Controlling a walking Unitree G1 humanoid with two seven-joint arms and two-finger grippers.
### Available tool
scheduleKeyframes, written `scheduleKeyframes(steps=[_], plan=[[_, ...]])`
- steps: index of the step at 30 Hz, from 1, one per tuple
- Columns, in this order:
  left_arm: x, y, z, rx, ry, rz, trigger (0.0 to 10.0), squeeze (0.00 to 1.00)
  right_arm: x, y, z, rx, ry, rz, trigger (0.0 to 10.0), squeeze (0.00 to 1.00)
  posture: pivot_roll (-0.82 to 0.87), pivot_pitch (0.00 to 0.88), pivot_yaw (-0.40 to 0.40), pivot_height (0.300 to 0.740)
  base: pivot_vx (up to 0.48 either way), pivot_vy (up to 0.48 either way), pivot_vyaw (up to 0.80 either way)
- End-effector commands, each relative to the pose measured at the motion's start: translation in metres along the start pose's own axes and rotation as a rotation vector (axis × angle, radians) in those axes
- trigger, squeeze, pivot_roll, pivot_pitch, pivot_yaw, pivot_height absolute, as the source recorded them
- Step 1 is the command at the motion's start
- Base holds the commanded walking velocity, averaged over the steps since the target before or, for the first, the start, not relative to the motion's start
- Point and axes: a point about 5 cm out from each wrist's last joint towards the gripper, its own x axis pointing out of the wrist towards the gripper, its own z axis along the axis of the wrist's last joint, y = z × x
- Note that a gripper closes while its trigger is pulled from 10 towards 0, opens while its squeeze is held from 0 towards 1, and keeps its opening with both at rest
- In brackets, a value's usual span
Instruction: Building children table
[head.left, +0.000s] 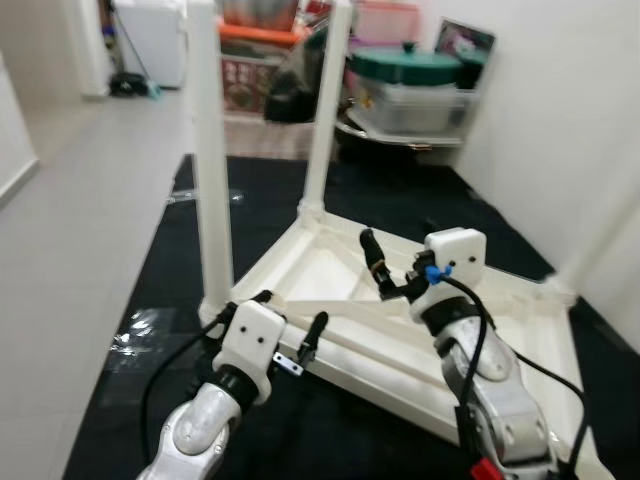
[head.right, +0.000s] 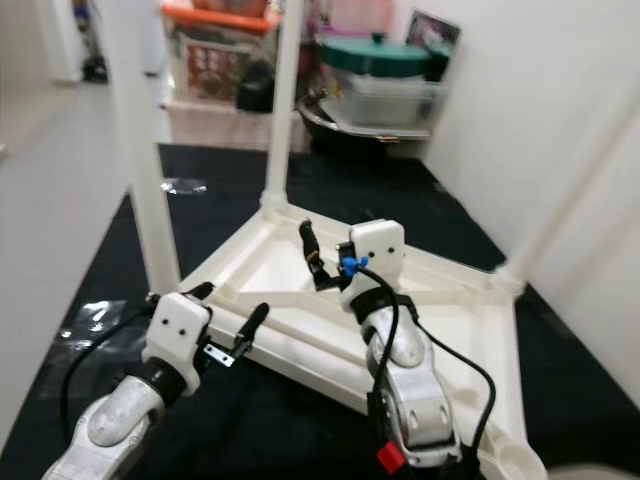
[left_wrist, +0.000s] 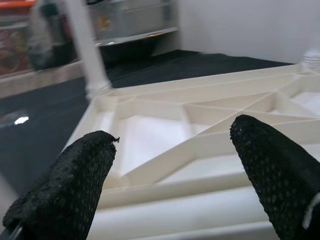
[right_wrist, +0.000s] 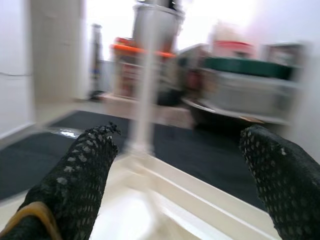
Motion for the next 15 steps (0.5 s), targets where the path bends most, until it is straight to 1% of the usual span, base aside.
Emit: scheduleKeyframes(steps=[1,2,3,7,10,15], plan=[[0.0018,-0.0046,0.0030,-0.002,-0.008,-0.016,10.0,0.00,-0.0005,-0.0078,-0.0027,-0.023,0.007,-0.028,10.0,0.00,0.05,0.000,-0.077,0.740,0.000,0.000,0.00],[0.0018,-0.0046,0.0030,-0.002,-0.008,-0.016,10.0,0.00,-0.0005,-0.0078,-0.0027,-0.023,0.007,-0.028,10.0,0.00,0.05,0.000,-0.077,0.740,0.000,0.000,0.00],[0.0024,-0.0034,0.0039,0.011,-0.007,-0.010,10.0,0.00,0.0026,-0.0066,-0.0034,-0.002,0.018,-0.022,10.0,0.00,0.05,0.000,-0.079,0.740,0.000,0.000,0.00],[0.0028,-0.0033,0.0058,0.029,-0.021,-0.012,10.0,0.00,0.0049,-0.0077,-0.0044,0.007,0.023,-0.026,10.0,0.00,0.05,0.000,-0.076,0.740,0.000,0.000,0.00],[0.0029,-0.0031,0.0055,0.029,-0.022,-0.013,10.0,0.00,0.0057,-0.0089,-0.0055,0.007,0.027,-0.026,10.0,0.00,0.05,0.000,-0.080,0.740,0.000,-0.252,0.00],[0.0023,-0.0014,0.0019,0.044,-0.004,-0.004,10.0,0.00,0.0085,-0.0132,-0.0067,-0.005,0.034,-0.035,10.0,0.00,0.05,0.000,-0.079,0.740,0.000,-0.350,0.00]])
